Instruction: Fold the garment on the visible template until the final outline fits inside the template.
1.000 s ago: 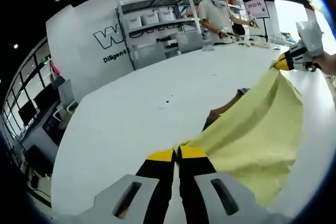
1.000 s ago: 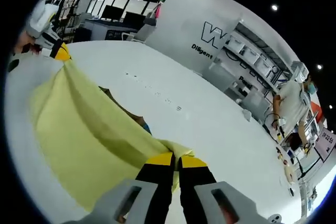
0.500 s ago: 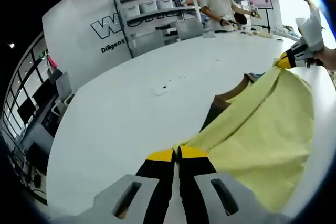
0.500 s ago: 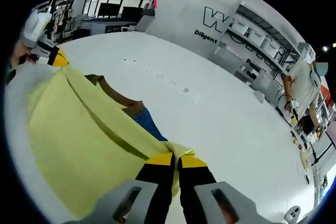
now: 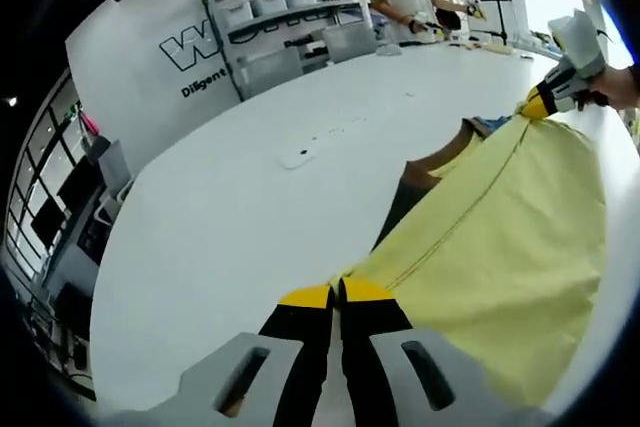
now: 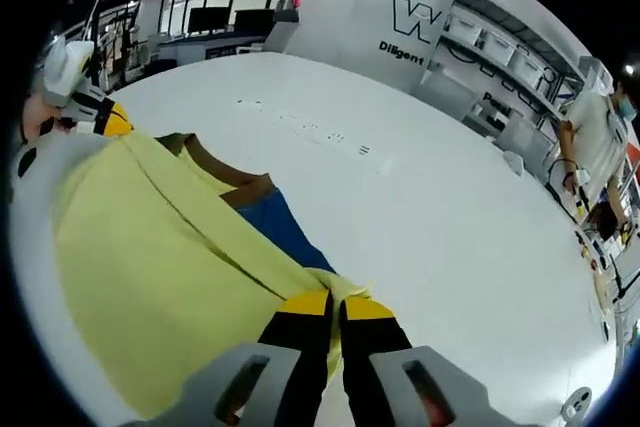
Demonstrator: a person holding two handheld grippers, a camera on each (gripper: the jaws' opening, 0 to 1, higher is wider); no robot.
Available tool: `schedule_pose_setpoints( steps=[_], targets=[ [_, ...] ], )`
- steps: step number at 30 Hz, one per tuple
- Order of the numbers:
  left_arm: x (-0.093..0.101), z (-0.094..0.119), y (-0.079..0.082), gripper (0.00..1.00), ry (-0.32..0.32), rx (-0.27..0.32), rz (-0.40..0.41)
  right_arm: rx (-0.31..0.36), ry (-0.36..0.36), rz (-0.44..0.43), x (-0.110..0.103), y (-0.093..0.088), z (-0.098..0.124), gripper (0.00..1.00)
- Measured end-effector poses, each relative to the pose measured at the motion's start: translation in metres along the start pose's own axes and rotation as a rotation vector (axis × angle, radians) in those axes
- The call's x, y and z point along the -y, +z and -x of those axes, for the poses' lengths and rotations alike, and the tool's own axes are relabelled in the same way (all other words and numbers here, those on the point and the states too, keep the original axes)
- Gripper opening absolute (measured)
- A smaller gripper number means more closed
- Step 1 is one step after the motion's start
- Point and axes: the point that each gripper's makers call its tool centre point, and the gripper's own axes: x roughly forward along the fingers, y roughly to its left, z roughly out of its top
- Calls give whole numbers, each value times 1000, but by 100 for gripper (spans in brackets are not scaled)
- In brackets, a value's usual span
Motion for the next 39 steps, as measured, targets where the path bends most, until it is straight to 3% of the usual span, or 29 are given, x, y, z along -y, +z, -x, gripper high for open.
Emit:
schedule_pose_setpoints(
  steps=[9,11,13,16,18,20,24,26,31,34,39],
  targets=[
    [0,-4,-5,4,-10,-22,-3,-4,8,-22,-1,-4,-3,0],
    [0,-4,-5,4,-20,-12,-12,-3,9,-53,-1,-4,-2,0],
    [1,-3,-5,4,-48,-9,40,-5,17,-57,-3,-4,-2,0],
    [-1,-3,-5,5,-73,11,56,6,36,-59,-3,-4,-1,0],
    [-1,-1,-1,6,-76,35,52,23,52,-57,-2,-2,1,5],
    [-3,3,3,7,-92,63,21,73,78,-5,-4,6,4,10],
    [-5,6,6,11,-114,95,-28,67,81,89,-1,7,7,19],
    [-3,12,10,15,-136,114,-121,76,94,143,-2,12,8,21],
    [1,17,20,22,-183,158,-263,90,124,284,-5,22,13,26],
    [4,23,23,22,-201,155,-368,57,152,410,-7,19,16,25],
    [11,22,21,24,-255,142,-469,42,172,531,-9,21,18,24]
  ],
)
